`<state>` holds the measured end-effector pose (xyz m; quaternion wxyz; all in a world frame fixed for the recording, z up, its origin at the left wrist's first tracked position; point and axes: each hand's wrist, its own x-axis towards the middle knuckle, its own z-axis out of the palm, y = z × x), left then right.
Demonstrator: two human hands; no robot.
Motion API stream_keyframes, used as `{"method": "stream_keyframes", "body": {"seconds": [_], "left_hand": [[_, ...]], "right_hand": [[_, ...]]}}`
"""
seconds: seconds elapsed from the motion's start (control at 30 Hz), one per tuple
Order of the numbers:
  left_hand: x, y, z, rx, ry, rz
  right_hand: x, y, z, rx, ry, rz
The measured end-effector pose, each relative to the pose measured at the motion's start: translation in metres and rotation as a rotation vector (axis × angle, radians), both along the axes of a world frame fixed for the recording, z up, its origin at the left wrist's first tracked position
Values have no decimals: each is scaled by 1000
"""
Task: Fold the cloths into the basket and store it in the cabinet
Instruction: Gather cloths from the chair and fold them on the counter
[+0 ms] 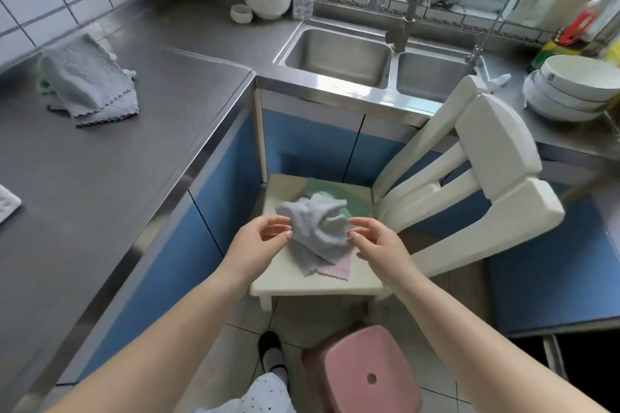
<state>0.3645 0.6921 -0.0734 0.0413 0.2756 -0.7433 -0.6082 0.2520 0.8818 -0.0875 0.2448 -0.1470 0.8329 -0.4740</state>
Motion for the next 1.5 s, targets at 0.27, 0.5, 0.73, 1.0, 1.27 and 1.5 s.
{"method": "stream_keyframes", "body": {"seconds": [0.27,0.5,0.73,1.0,1.27,1.5], "left_hand": [[-69,-53,-34,90,-21,42],[-119,-86,-56,147,-41,78],[-146,-84,-84,178,-72,139],[-172,-50,-123,141,-155,319],[-225,-30,-199,95,-138,450],[-251,-50,-265,10,-90,401]], "right_hand": [[-68,-51,-20,60,-64,6],[-118,-82,-27,106,-88,-1],[-154,-92,-57,165,-117,48],[-216,-88,-114,244,-129,223],[-276,-98,-203,374,40,412],[-285,-115,-259,443,224,551]]}}
